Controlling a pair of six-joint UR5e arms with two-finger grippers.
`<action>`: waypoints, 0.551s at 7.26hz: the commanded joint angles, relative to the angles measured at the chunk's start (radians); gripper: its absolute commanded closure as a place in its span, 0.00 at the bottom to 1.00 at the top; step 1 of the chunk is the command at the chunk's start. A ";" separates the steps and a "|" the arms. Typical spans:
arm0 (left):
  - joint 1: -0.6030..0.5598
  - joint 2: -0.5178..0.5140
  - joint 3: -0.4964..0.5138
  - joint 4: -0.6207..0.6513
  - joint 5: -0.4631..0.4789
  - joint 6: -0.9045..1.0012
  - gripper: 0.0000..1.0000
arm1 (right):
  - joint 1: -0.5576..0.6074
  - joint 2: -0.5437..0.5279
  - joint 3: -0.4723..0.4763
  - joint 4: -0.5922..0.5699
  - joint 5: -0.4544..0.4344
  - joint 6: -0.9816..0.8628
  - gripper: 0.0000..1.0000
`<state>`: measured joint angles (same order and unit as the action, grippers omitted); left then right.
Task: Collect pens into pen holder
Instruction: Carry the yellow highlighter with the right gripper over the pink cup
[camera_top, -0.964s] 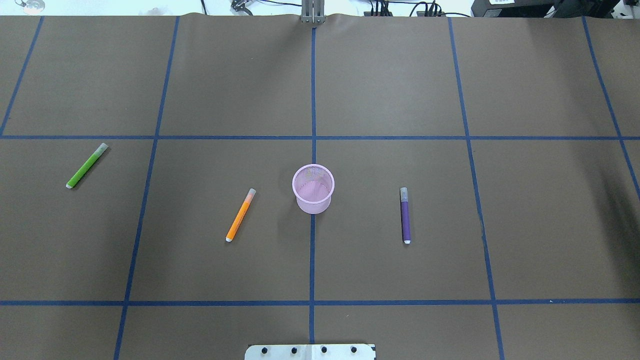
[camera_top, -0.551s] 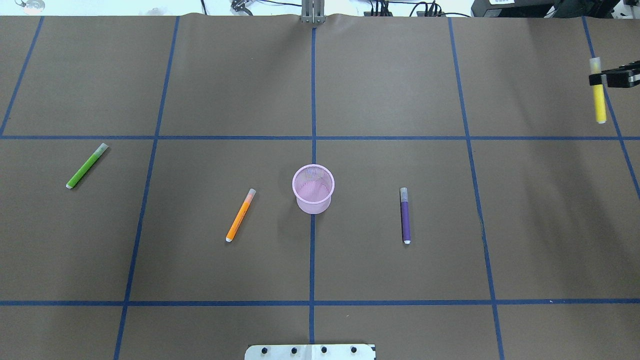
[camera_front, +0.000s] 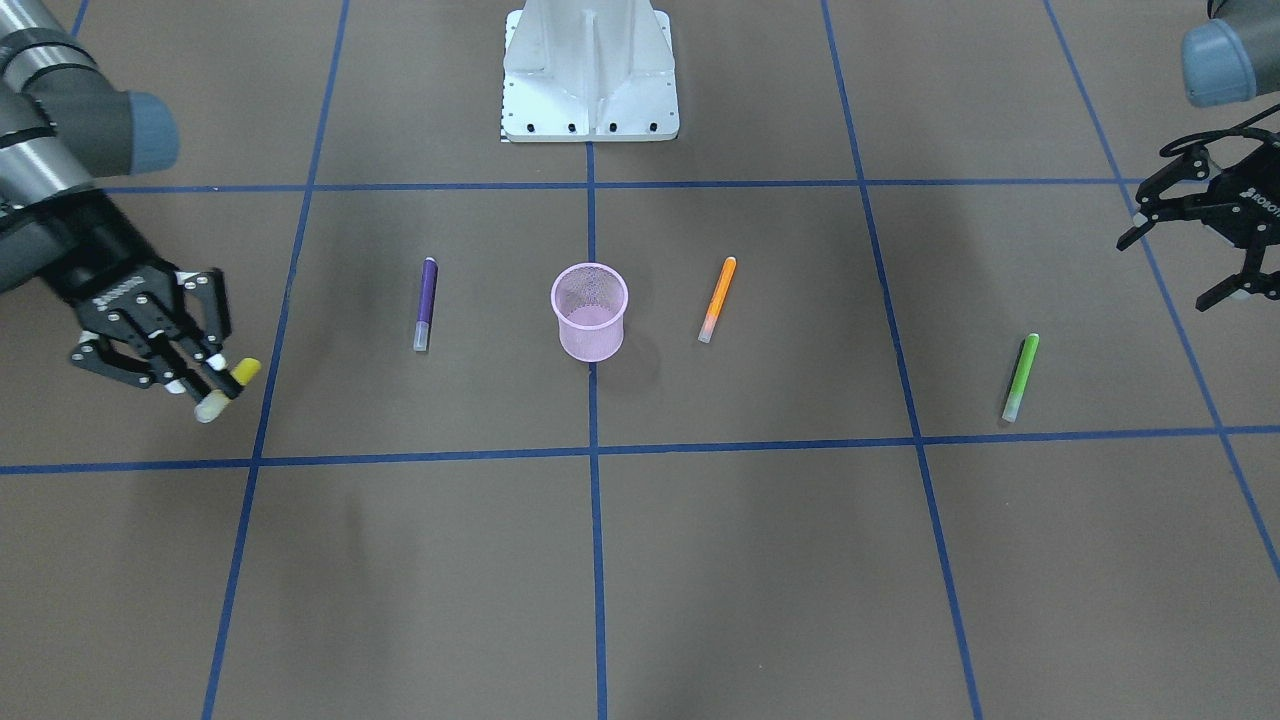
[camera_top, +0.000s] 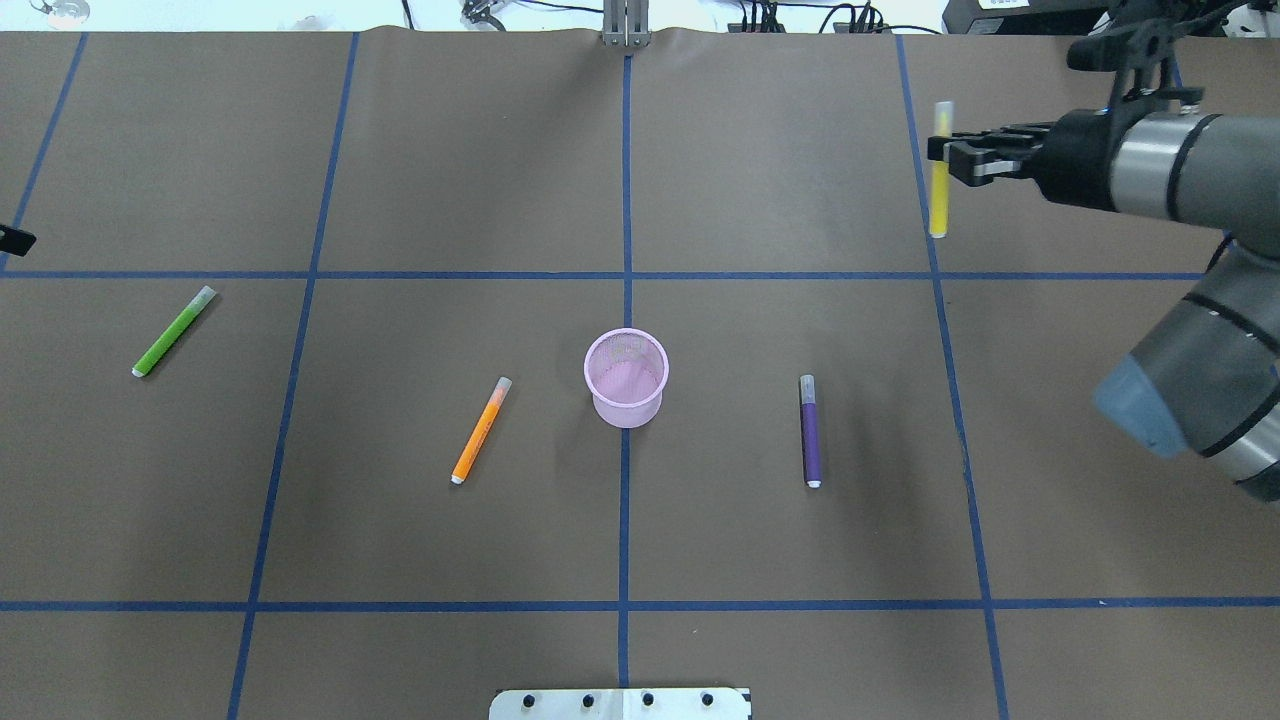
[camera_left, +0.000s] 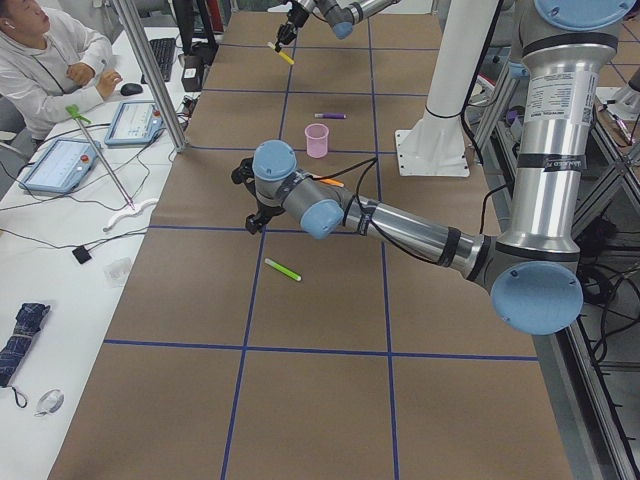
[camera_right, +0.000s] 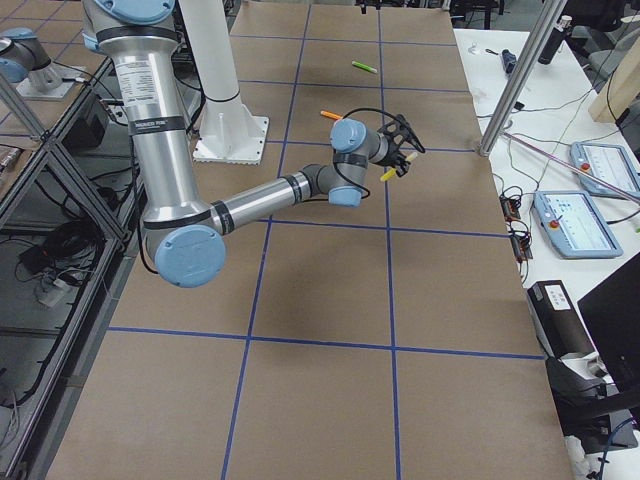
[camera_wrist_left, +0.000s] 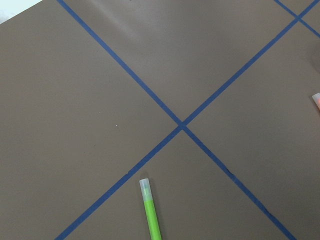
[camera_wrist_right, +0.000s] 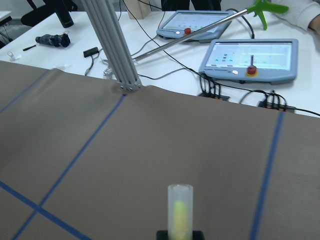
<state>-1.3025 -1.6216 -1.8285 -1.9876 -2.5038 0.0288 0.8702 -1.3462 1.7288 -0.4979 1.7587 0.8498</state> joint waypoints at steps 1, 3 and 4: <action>0.028 -0.004 0.003 0.000 0.003 -0.012 0.00 | -0.243 0.102 -0.006 -0.001 -0.326 0.021 1.00; 0.035 -0.004 0.006 0.000 0.005 -0.018 0.00 | -0.457 0.200 -0.017 -0.017 -0.616 0.008 1.00; 0.038 -0.004 0.006 0.000 0.006 -0.018 0.00 | -0.489 0.203 -0.015 -0.018 -0.649 0.006 1.00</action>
<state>-1.2687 -1.6259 -1.8234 -1.9880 -2.4991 0.0118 0.4519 -1.1689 1.7141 -0.5102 1.1963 0.8602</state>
